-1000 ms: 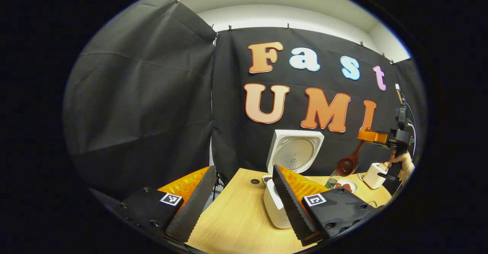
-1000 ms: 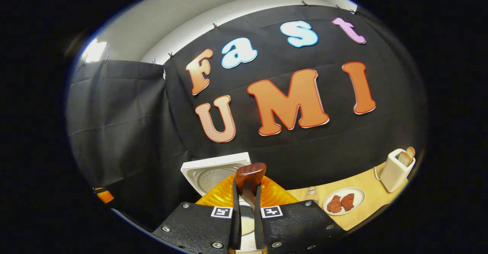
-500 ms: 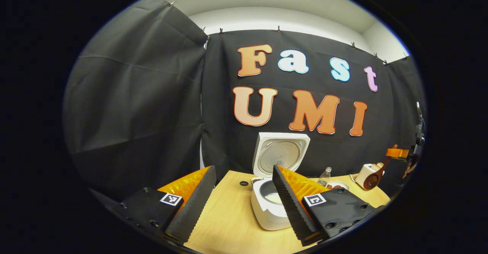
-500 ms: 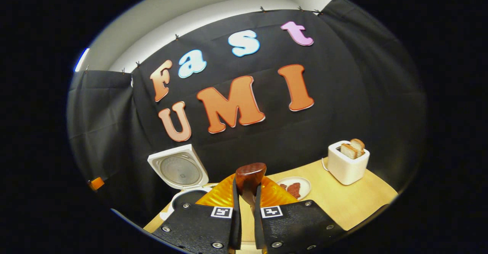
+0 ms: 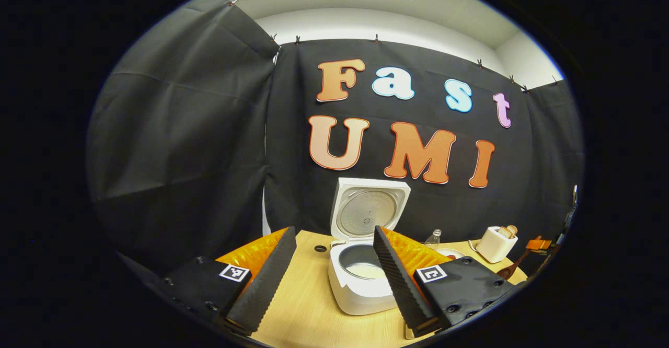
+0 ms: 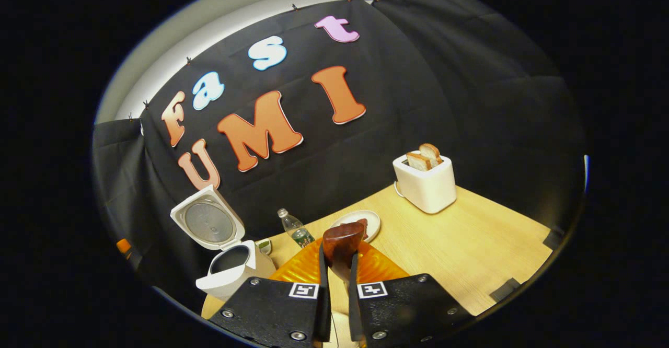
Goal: Close the left gripper, press the button to open the rice cooker; take a wooden spoon from the chopstick holder with the right hand, scoop a spoonful of rice and pour it into the rice cooker, then put the wooden spoon back into the chopstick holder.
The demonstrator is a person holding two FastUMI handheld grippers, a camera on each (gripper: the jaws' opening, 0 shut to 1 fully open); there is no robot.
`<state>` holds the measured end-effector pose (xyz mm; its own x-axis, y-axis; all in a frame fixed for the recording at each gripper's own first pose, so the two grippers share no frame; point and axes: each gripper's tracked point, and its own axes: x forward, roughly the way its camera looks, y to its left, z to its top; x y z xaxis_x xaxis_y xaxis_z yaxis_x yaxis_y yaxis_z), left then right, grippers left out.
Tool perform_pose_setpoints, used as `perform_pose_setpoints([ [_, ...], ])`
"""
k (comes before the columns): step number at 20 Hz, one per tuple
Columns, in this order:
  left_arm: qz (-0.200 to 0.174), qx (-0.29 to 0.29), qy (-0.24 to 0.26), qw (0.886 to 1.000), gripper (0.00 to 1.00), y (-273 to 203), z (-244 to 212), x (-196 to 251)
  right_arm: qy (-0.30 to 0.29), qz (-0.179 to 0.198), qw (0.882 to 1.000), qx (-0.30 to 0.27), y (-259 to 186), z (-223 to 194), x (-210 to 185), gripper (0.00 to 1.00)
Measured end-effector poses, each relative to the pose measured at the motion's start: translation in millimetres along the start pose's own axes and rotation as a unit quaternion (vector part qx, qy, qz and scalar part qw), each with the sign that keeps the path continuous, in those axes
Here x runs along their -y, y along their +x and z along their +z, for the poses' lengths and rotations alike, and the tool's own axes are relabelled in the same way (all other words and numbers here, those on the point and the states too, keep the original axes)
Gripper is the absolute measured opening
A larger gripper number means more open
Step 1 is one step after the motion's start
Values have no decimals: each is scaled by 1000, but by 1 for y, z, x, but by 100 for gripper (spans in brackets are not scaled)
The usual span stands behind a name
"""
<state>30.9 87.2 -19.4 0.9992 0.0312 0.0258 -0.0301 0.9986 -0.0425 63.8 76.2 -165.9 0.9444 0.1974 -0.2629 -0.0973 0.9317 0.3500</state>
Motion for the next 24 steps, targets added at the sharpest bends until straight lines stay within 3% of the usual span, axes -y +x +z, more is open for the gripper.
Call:
perform_pose_setpoints([
  [7, 12, -11, 21, 1000, 100, -6, -6, -11, 24, -26, 999, -32, 27, -59, 28, 13],
  [15, 13, -23, 17, 1000, 100, -10, -7, -14, 114, -34, 992, -34, 33, -71, 58, 14],
  [21, -1, -13, 22, 1000, 100, -2, 10, 1, 129, -55, 989, -34, 16, -64, 79, 27],
  [22, -6, -11, 23, 1000, 100, 1, 15, 5, 120, -63, 990, -31, 12, -62, 82, 34],
  [24, -15, -8, 18, 1000, 98, 11, 25, 14, 99, -75, 992, -33, 2, -56, 85, 60],
])
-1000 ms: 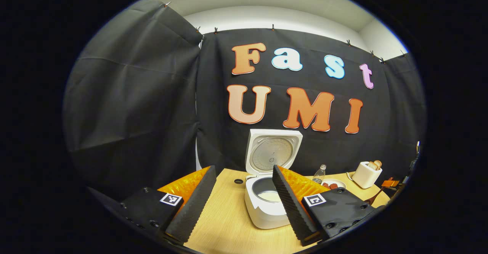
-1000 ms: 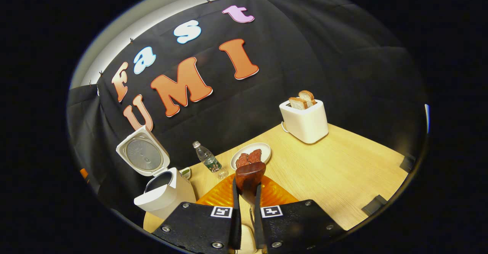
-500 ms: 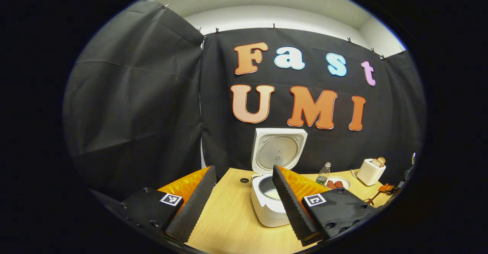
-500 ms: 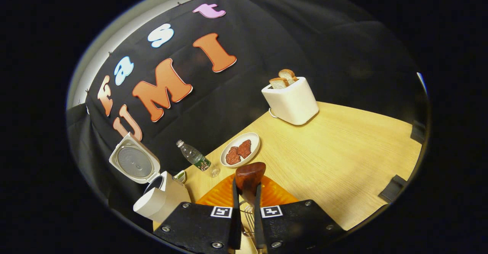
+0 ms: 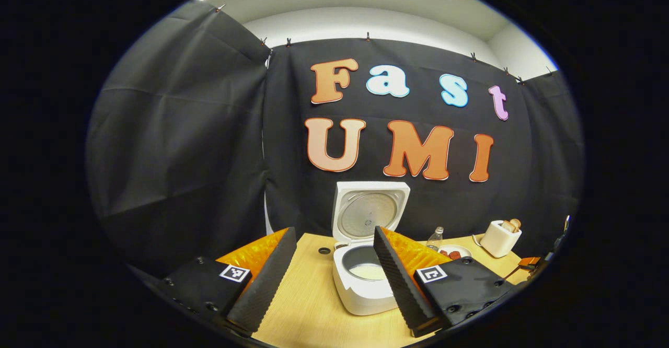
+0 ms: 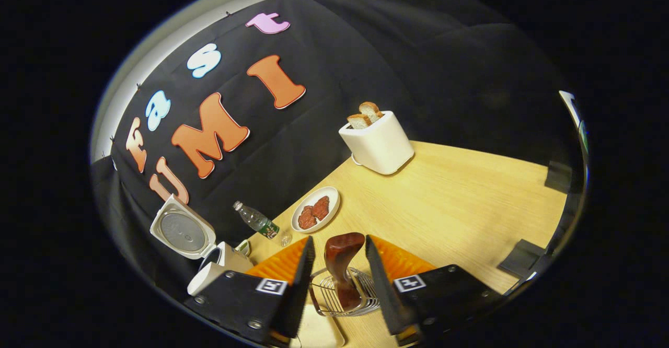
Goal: Close the left gripper, press the button to open the rice cooker; take a wooden spoon from the chopstick holder with the right hand, scoop a spoonful of rice and pour it into the rice cooker, then put the wooden spoon back into the chopstick holder.
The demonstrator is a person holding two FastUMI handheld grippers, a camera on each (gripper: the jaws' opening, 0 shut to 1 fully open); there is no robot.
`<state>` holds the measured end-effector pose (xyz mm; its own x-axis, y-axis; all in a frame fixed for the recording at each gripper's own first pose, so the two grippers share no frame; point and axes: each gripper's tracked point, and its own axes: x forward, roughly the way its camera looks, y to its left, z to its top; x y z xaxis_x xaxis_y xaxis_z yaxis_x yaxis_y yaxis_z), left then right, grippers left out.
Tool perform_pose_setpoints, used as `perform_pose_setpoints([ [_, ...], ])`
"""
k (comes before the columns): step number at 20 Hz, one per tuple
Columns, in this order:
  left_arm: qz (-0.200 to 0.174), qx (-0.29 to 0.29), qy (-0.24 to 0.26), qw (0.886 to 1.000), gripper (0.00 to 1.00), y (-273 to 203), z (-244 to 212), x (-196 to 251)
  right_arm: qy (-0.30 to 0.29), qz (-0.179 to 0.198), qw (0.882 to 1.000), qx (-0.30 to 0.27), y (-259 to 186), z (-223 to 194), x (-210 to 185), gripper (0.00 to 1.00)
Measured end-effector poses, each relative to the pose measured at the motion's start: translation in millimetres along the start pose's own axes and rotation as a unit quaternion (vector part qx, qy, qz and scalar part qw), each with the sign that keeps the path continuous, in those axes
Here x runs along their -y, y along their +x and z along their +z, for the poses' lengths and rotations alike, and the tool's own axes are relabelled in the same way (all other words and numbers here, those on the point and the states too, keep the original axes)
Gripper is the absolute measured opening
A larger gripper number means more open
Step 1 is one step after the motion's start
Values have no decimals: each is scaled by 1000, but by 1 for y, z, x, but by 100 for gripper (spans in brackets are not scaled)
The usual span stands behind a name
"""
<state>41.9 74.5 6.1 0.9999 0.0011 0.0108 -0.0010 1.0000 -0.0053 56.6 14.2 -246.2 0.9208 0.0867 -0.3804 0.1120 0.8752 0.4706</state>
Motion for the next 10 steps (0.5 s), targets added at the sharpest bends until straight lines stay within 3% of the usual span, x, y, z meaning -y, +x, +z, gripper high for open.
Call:
perform_pose_setpoints([
  [2, -10, 4, -3, 1000, 100, 13, 11, 9, -22, -8, 1000, -5, -9, 6, -2, 90],
  [3, -18, 7, -1, 1000, 100, 22, 18, 15, -34, -14, 999, -6, -17, 10, -1, 93],
  [10, -30, 17, 7, 999, 100, 124, 84, 37, -116, -75, 990, 10, -46, 39, 8, 95],
])
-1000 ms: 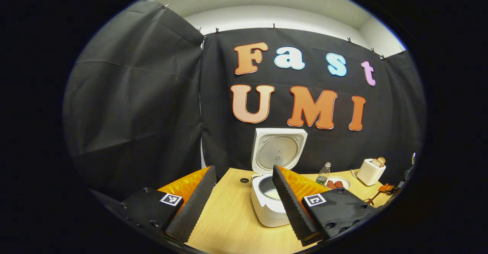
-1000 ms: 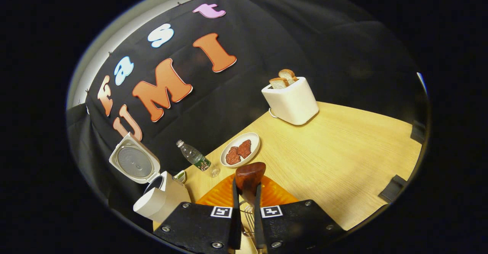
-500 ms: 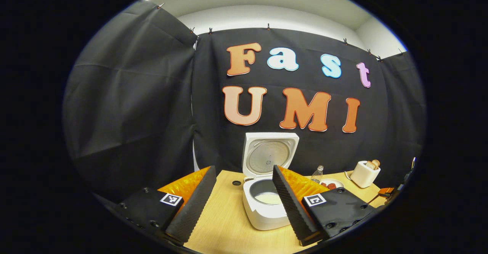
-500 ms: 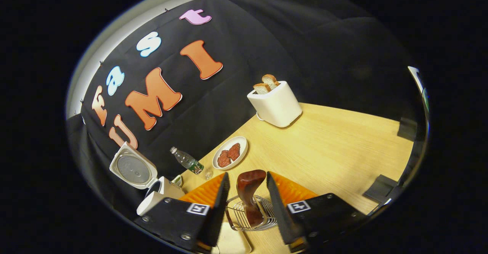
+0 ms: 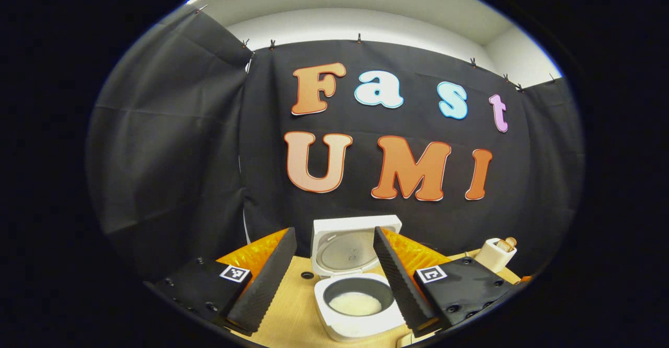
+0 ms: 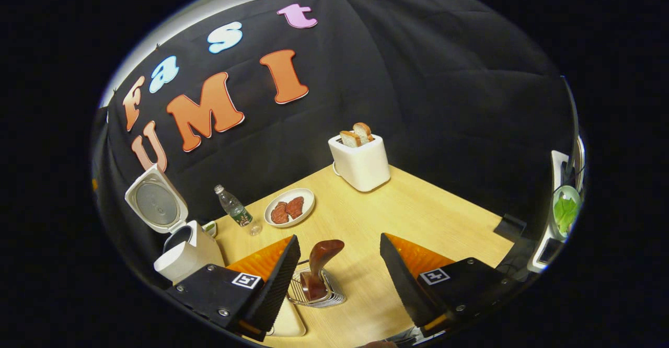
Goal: Close the left gripper, press the button to open the rice cooker; take a wooden spoon from the chopstick holder with the right hand, scoop a spoonful of rice and pour it into the rice cooker, then put the wooden spoon back into the chopstick holder.
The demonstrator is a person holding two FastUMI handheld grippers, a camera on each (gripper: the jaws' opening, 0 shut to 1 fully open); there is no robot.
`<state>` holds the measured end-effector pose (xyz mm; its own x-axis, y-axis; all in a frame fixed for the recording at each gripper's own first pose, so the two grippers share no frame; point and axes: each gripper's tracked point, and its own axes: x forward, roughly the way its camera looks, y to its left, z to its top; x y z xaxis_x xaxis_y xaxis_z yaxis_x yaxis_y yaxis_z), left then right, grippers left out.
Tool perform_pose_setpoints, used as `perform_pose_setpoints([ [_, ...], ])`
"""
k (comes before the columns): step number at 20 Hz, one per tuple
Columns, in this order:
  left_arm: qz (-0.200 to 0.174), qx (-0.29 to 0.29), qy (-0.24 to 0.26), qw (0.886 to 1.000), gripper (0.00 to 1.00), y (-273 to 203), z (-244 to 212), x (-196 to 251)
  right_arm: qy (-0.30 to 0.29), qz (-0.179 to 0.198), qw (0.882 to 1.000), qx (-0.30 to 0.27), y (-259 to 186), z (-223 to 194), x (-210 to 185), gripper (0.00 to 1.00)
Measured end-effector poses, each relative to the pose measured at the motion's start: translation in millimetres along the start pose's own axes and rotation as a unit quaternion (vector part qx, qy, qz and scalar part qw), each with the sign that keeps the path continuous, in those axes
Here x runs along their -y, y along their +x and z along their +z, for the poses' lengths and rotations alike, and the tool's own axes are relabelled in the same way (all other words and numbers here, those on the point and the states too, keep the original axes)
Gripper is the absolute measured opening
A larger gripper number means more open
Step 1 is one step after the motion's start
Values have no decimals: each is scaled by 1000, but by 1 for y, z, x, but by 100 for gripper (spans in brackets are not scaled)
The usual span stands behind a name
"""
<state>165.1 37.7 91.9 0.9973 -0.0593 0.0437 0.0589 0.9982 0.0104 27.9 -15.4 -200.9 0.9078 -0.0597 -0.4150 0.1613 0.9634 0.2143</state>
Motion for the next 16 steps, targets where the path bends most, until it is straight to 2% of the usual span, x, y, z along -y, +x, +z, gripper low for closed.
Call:
perform_pose_setpoints([
  [4, -10, -11, 5, 1000, 100, 80, 18, 19, 28, -4, 1000, 0, -9, 7, 1, 95],
  [7, -14, -33, 30, 999, 100, 138, 15, 33, 37, -20, 999, -1, -10, 9, 10, 95],
  [13, -18, -78, -12, 997, 100, 233, -9, 48, 25, -46, 999, 7, -18, 28, 19, 95],
  [16, -34, -122, -7, 992, 100, 265, -40, 53, 19, -53, 998, 19, -21, 41, 20, 94],
])
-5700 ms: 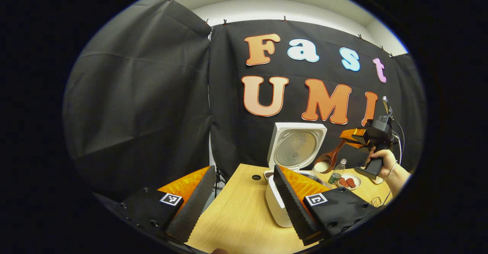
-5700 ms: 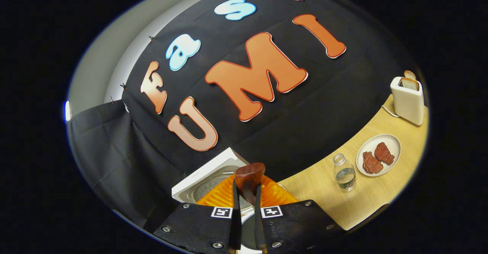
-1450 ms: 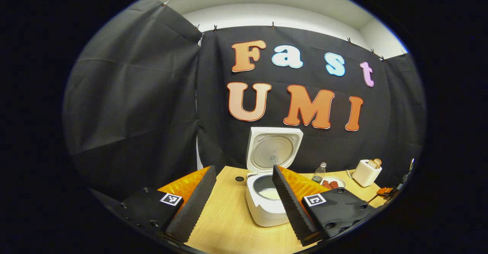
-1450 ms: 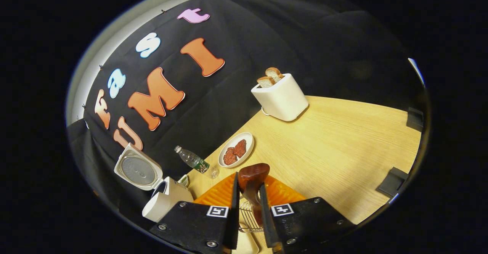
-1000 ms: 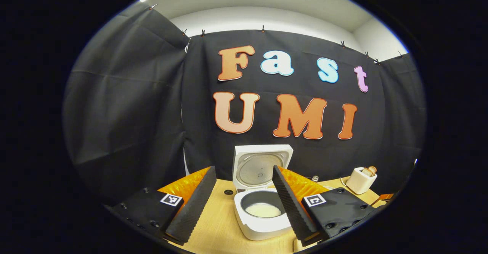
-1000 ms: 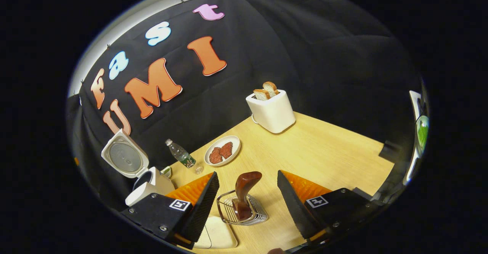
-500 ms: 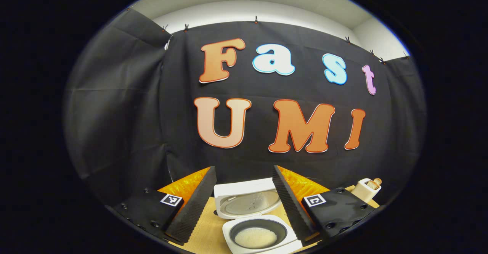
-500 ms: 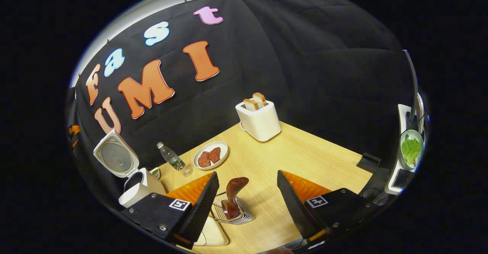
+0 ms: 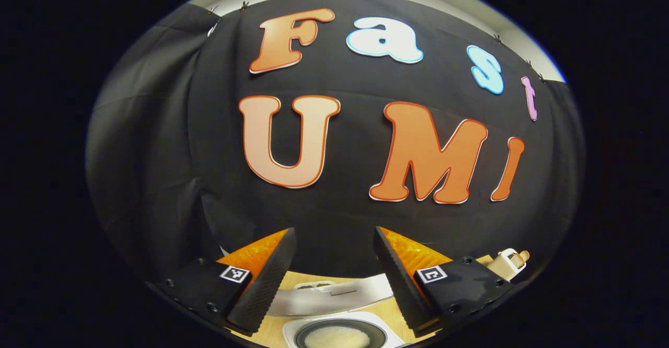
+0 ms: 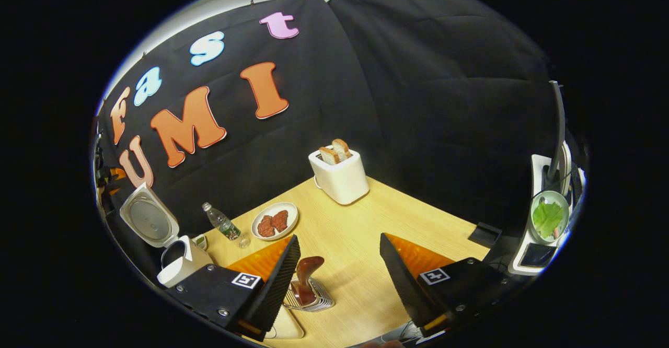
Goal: Close the left gripper, press the button to open the rice cooker; take a wooden spoon from the chopstick holder with the right hand, scoop a spoonful of rice and pour it into the rice cooker, then put the wooden spoon back into the chopstick holder.
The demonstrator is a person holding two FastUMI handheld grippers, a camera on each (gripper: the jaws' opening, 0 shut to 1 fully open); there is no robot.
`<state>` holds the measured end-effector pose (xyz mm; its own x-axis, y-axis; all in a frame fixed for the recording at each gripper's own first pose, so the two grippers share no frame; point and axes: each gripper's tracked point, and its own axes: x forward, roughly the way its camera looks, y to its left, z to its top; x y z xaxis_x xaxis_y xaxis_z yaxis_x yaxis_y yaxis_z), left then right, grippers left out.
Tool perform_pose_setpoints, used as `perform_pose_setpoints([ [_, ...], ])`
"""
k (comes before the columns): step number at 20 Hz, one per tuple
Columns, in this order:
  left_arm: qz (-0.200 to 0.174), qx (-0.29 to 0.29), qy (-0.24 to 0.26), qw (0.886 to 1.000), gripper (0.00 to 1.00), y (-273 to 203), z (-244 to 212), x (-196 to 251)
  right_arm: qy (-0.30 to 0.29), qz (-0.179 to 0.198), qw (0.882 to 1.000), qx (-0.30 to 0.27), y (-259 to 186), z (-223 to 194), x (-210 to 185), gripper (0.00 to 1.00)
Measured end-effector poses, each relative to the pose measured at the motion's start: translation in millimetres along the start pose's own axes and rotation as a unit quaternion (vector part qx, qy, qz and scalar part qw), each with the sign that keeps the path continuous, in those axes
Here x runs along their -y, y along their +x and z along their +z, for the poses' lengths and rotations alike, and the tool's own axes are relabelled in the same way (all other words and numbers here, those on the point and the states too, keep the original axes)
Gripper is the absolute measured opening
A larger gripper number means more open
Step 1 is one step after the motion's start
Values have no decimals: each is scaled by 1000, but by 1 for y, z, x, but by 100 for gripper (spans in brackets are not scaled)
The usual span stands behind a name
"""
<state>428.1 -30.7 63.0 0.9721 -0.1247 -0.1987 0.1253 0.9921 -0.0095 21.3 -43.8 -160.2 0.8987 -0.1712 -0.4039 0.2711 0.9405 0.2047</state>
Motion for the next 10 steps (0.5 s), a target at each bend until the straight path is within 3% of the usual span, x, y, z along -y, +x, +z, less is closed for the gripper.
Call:
perform_pose_setpoints([
  [2, 4, -34, 11, 999, 100, 18, -22, -2, -9, -3, 1000, 8, -4, 10, 0, 95],
  [5, 4, -73, -12, 997, 100, 30, -50, -4, -28, -5, 999, 21, -8, 27, -3, 94],
  [7, 24, -75, 7, 997, 100, 30, -54, -14, -39, 0, 999, 33, -15, 40, -9, 95],
  [10, 15, -80, 4, 997, 100, 12, -64, -5, -57, 22, 997, 45, -21, 50, -25, 95],
])
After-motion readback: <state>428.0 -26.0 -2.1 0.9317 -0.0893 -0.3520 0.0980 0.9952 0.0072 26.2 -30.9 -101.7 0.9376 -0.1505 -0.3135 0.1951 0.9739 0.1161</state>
